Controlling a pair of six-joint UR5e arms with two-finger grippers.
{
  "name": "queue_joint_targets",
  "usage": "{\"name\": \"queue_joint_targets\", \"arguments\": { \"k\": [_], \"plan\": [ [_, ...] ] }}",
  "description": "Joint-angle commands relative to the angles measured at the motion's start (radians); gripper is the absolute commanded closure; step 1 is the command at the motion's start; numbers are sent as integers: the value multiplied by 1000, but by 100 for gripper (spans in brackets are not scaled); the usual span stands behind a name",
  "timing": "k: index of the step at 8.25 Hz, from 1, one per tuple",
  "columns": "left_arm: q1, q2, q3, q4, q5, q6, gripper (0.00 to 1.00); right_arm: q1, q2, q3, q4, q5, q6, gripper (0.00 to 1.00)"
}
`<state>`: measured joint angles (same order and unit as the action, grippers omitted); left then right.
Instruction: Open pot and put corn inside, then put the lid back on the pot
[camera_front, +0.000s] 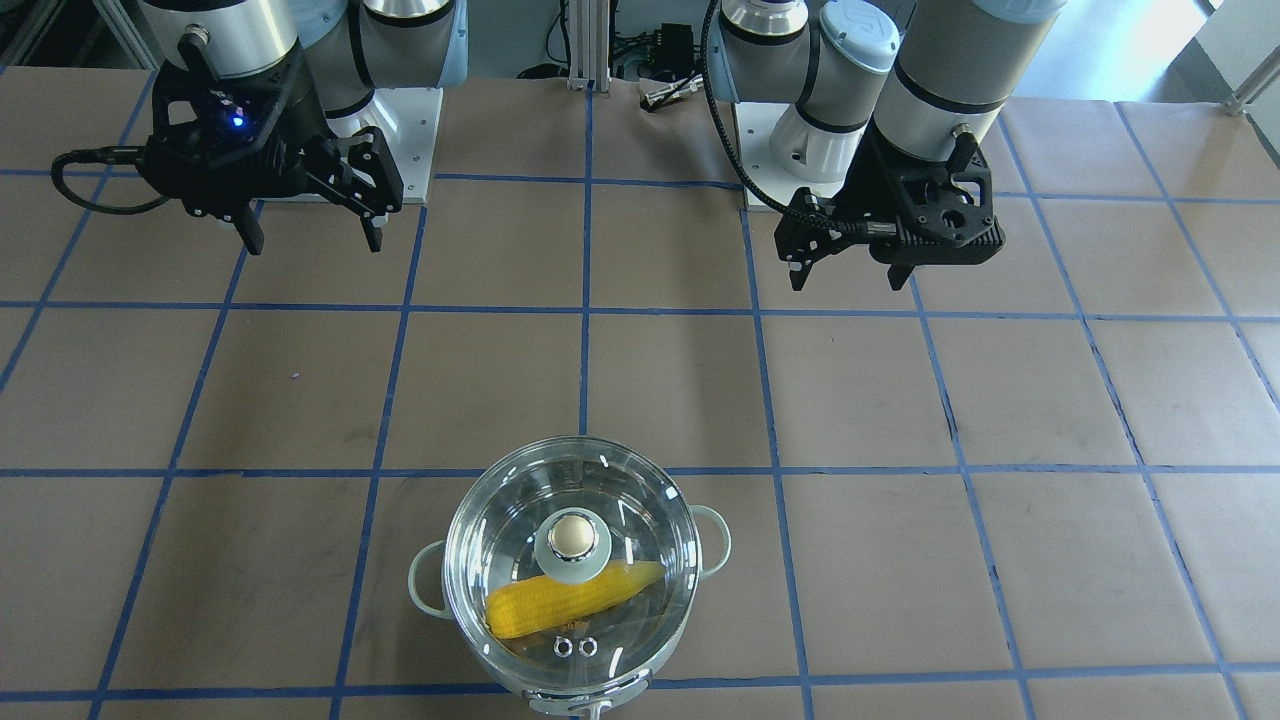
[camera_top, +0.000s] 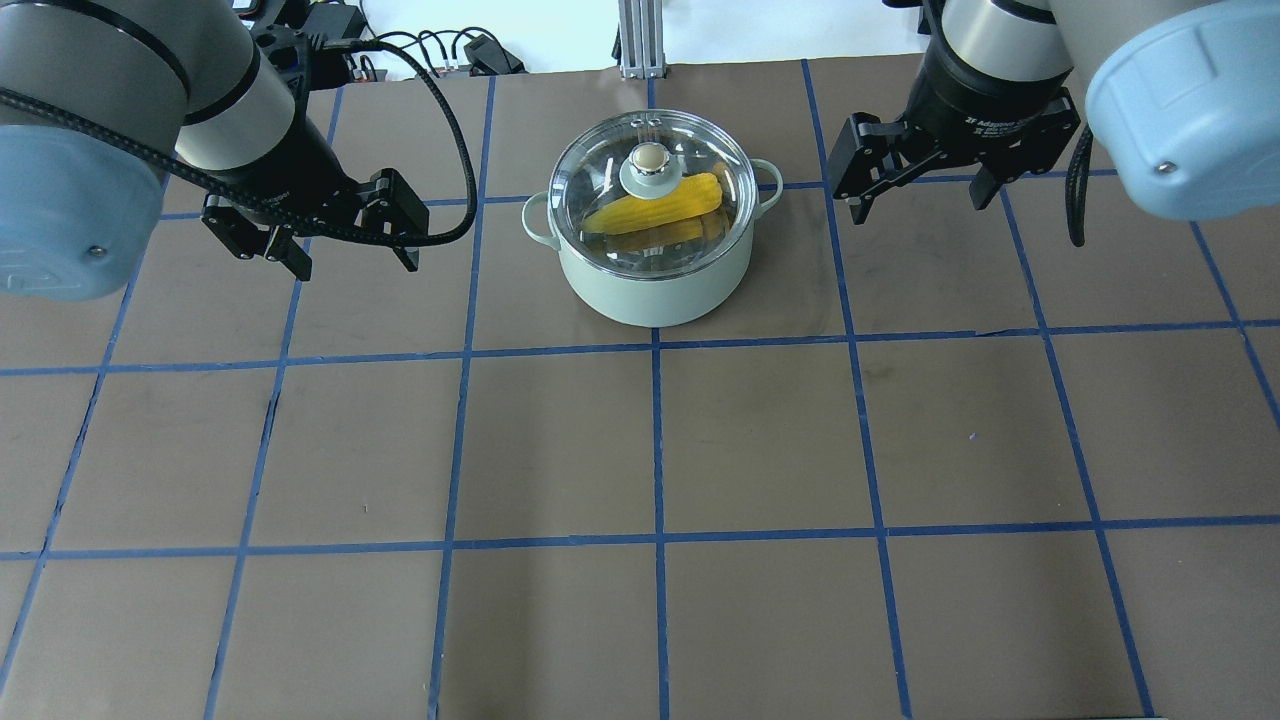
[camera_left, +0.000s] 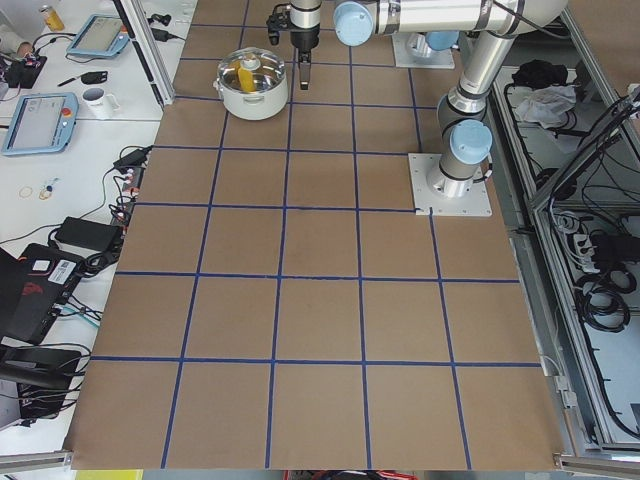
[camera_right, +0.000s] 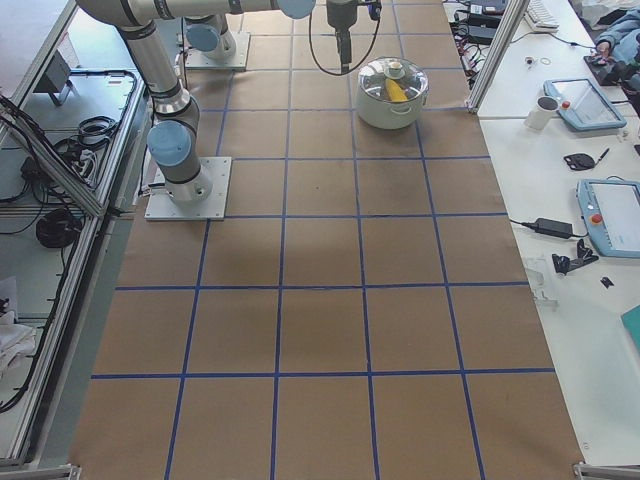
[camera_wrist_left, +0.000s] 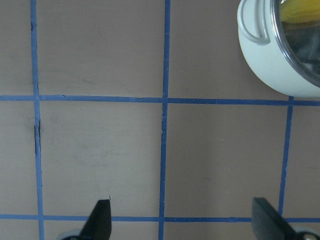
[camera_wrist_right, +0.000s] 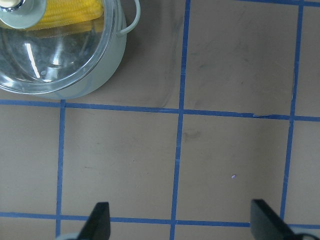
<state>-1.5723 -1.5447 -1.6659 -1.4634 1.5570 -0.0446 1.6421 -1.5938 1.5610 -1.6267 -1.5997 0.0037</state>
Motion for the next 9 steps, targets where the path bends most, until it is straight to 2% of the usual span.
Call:
{"name": "queue_joint_targets", "arguments": {
  "k": [1,3,5,9],
  "plan": [
    [0,0,-2,0,0,0,0,-10,2,-4,-1,-11,1,0],
    [0,0,-2,0,0,0,0,-16,2,-4,5,-19,2,0],
    [0,0,-2,0,0,0,0,-71,2,-1,30,-16,2,0],
    [0,-2,-2,0,1,0,0,-77,0,1,22,-5,2,0]
  ]
}}
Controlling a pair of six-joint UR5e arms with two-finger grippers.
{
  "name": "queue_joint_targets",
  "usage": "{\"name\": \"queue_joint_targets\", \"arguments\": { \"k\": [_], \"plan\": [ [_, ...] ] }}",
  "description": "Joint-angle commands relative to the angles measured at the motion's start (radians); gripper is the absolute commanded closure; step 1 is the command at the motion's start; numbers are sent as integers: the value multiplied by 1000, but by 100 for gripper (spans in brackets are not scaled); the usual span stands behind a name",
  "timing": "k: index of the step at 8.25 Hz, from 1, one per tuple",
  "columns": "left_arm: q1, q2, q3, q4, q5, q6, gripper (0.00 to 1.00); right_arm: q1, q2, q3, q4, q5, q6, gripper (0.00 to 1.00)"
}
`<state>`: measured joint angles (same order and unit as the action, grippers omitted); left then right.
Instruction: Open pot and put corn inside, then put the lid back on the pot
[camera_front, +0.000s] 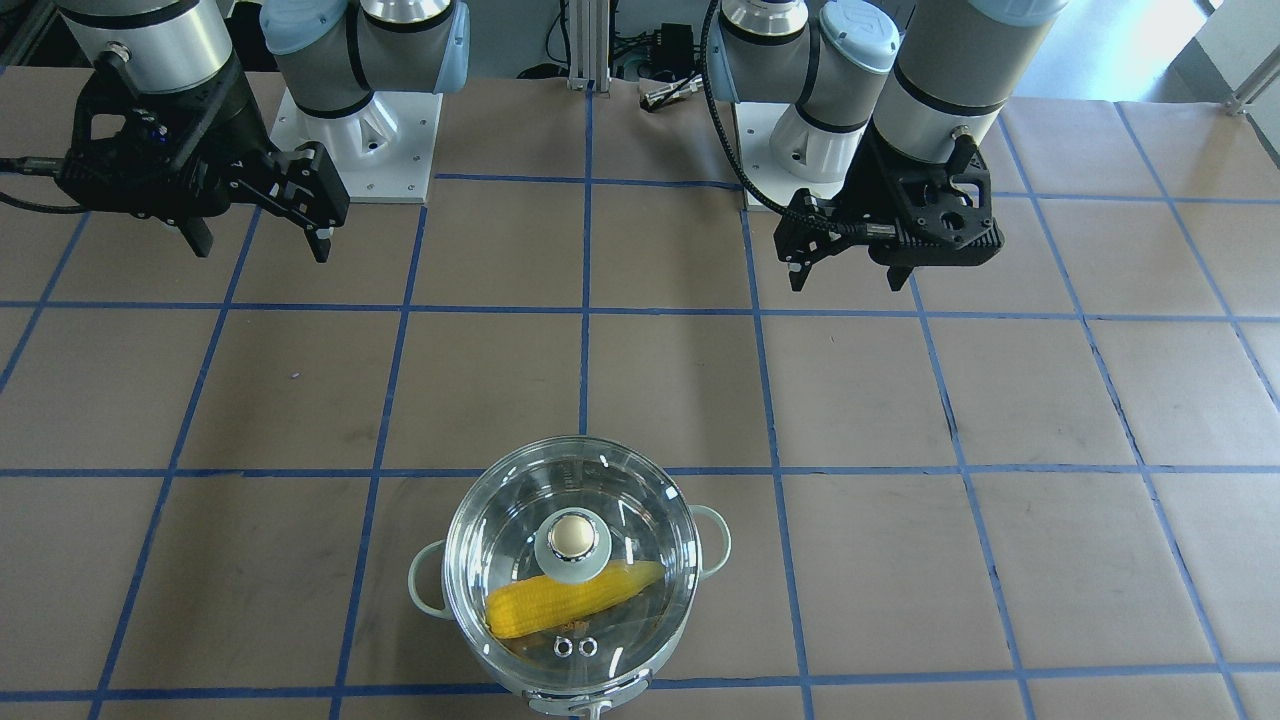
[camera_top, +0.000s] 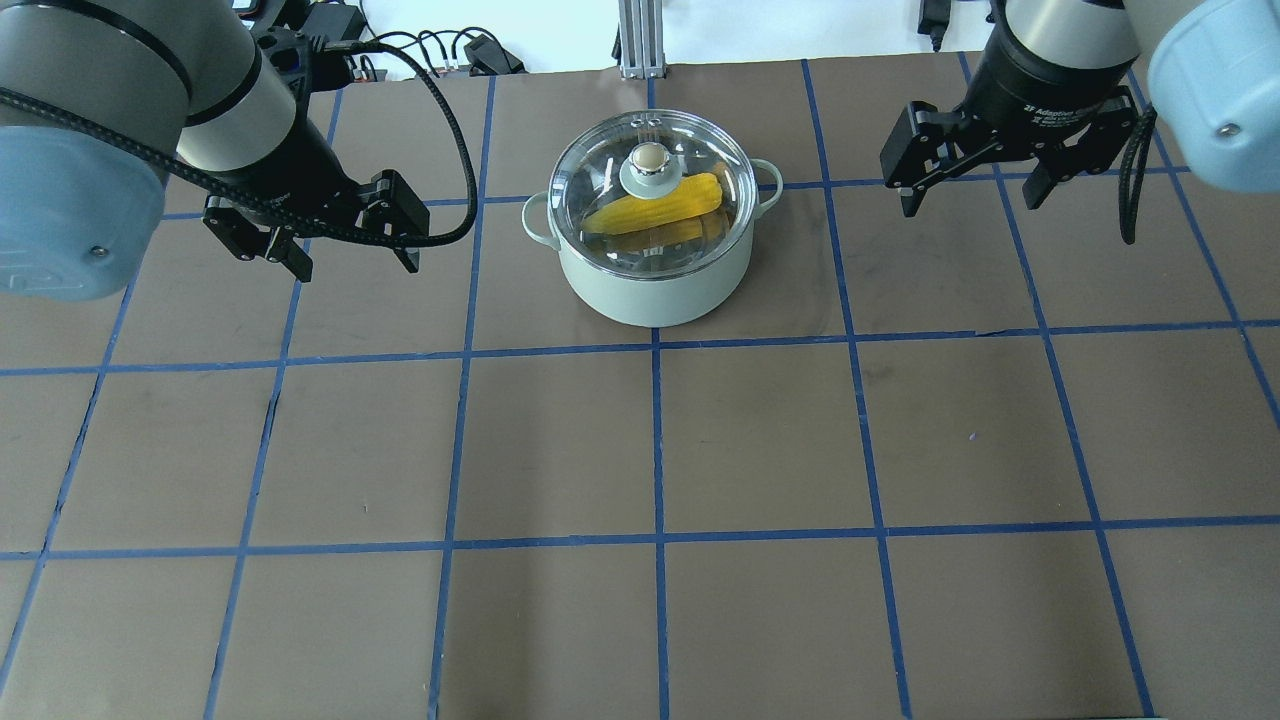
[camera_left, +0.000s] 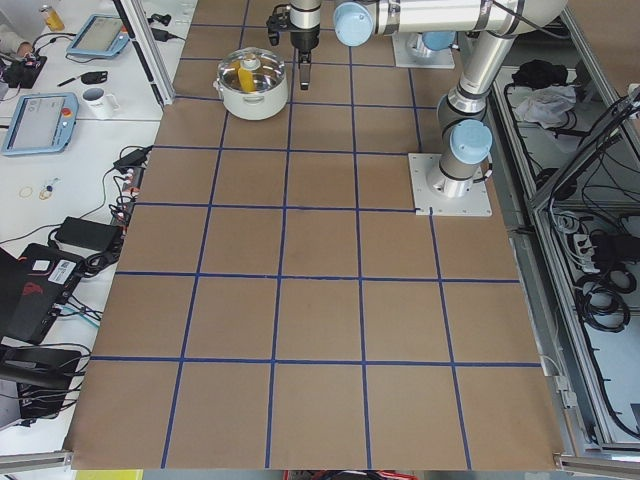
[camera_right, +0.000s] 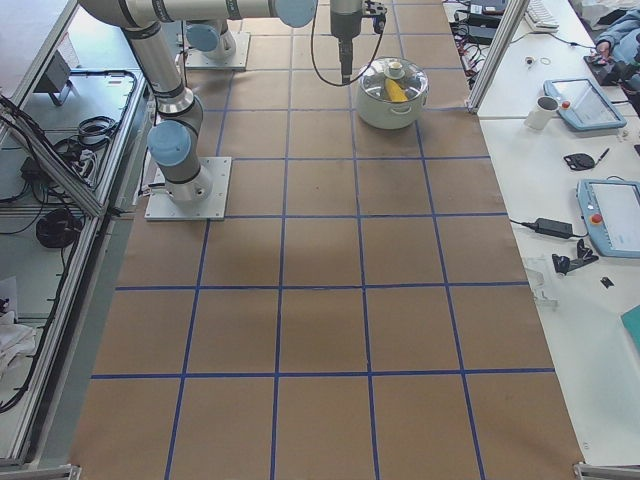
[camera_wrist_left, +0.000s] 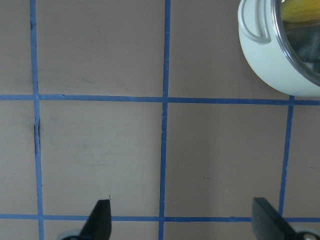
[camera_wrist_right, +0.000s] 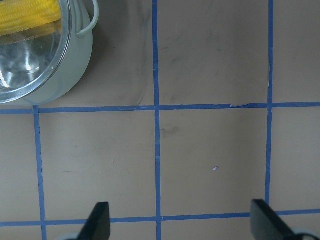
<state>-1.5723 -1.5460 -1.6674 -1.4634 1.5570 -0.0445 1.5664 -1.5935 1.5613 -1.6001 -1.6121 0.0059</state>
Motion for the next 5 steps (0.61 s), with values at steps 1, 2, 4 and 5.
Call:
{"name": "queue_joint_targets", "arguments": {
  "k": [1,2,4,5],
  "plan": [
    [0,0,0,0,0,0,0,-2,0,0,-8,8,-4,0],
    [0,0,0,0,0,0,0,-2,0,0,-8,14,-4,0],
    [-2,0,0,0,0,0,0,-2,0,0,-9,15,-4,0],
    [-2,0,0,0,0,0,0,-2,0,0,-9,15,-4,0]
  ]
}}
